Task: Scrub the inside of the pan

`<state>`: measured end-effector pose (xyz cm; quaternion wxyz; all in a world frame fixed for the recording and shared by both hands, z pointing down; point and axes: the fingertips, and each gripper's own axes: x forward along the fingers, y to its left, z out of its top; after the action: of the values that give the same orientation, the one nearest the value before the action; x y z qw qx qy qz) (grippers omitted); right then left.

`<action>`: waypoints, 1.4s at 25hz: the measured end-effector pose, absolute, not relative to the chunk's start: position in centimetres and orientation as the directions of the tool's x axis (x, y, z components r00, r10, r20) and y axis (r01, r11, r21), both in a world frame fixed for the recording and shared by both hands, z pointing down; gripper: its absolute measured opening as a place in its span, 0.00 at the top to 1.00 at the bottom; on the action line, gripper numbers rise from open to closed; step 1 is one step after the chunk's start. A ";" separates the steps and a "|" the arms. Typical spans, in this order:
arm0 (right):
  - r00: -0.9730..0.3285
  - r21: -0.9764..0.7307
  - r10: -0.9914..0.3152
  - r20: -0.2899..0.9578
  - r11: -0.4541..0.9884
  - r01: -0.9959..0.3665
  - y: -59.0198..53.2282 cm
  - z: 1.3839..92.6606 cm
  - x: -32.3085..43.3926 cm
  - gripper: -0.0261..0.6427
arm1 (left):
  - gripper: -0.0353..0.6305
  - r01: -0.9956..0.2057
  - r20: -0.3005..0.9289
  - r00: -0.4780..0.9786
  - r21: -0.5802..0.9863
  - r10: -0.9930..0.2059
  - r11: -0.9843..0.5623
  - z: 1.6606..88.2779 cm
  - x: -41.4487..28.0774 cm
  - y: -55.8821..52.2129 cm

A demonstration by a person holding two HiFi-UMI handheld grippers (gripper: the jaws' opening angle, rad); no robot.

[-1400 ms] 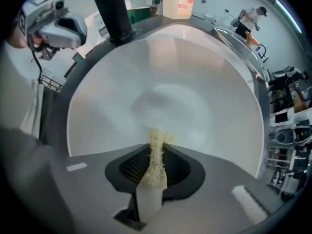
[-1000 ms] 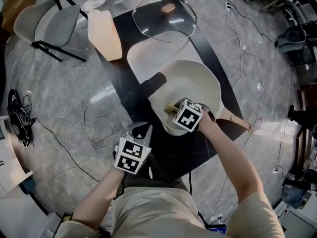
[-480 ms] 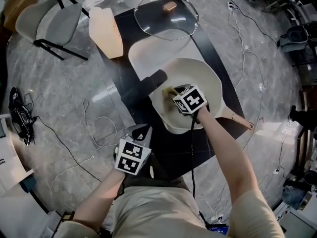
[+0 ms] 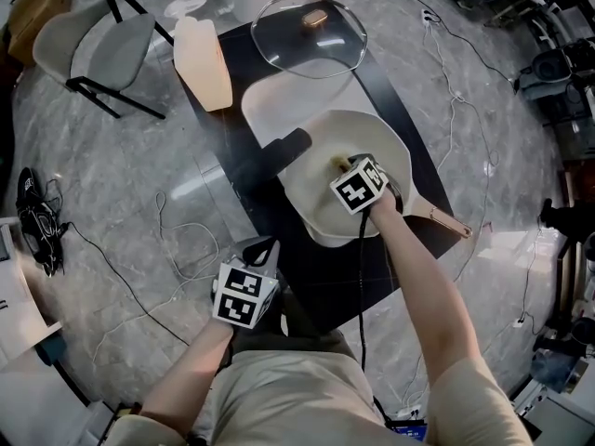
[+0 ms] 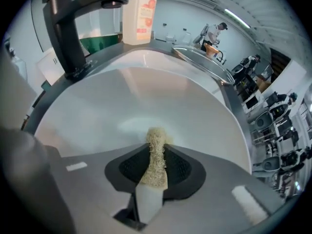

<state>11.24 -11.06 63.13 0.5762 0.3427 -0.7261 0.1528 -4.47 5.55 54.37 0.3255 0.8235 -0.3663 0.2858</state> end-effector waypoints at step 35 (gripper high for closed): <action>-0.470 -0.207 -0.284 0.836 0.629 -0.749 2.9 45.9 8.6 0.84 | 0.94 -0.775 0.590 0.561 0.126 -0.581 -0.620 41.3 -6.6 0.2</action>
<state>8.60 2.94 45.85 0.4036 0.3198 -0.8073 0.2882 -6.60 0.20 41.27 0.1895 0.8629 -0.3927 0.2555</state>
